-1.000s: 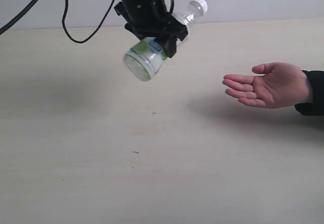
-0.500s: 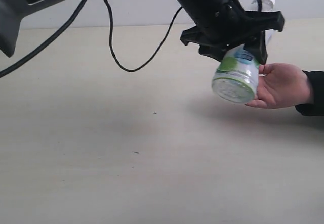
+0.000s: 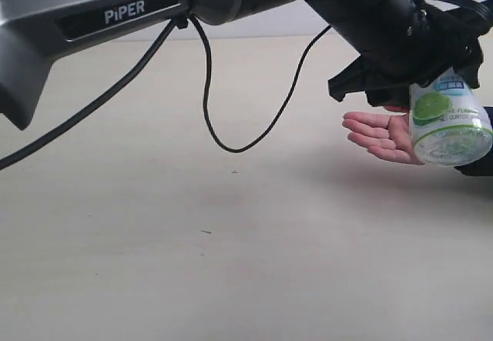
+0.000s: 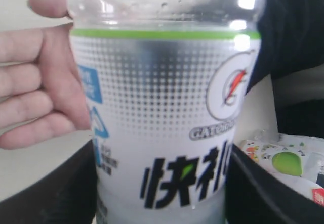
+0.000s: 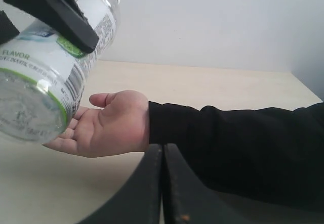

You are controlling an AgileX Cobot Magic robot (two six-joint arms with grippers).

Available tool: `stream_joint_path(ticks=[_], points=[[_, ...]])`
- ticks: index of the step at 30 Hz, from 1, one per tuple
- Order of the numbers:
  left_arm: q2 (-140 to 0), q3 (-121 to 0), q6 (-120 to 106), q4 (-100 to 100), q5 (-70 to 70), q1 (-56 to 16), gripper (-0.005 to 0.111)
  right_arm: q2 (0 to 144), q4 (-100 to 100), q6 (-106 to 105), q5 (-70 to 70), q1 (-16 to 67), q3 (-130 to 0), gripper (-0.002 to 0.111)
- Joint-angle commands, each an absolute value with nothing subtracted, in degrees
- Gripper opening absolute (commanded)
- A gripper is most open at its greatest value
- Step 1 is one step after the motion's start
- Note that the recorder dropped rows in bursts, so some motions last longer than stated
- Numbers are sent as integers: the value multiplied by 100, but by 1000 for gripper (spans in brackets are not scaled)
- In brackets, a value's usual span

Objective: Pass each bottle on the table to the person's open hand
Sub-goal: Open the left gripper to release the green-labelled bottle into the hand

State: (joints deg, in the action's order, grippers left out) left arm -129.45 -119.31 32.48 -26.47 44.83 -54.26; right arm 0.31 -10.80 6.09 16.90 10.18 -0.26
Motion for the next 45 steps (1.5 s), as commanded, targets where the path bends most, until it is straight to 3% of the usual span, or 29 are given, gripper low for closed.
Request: stream_joint_path(ticks=[1, 9, 19, 29, 31, 37, 45], points=[[-12894, -11432, 3459, -2611, 4432, -5475, 0, 0, -1089, 609, 1646, 1003, 0, 0], [-12894, -11185, 3511, -2748, 3985, -5475, 2, 0, -1089, 609, 1646, 1003, 0, 0], [-13173, -11185, 3471, -2895, 3478, -5475, 47, 0, -1089, 609, 1646, 1003, 0, 0], [-13410, -11185, 3471, -2976, 3372, -5464, 50, 0, -1089, 609, 1646, 1003, 0, 0], [-13410, -11195, 3471, -2976, 3372, -5464, 56, 0, -1089, 609, 1646, 1003, 0, 0], [-13410, -11195, 3251, -2976, 3383, -5464, 91, 0, -1089, 609, 1646, 1003, 0, 0], [-13365, -11195, 2956, -2976, 3396, -5441, 95, 0, -1089, 609, 1646, 1003, 0, 0]])
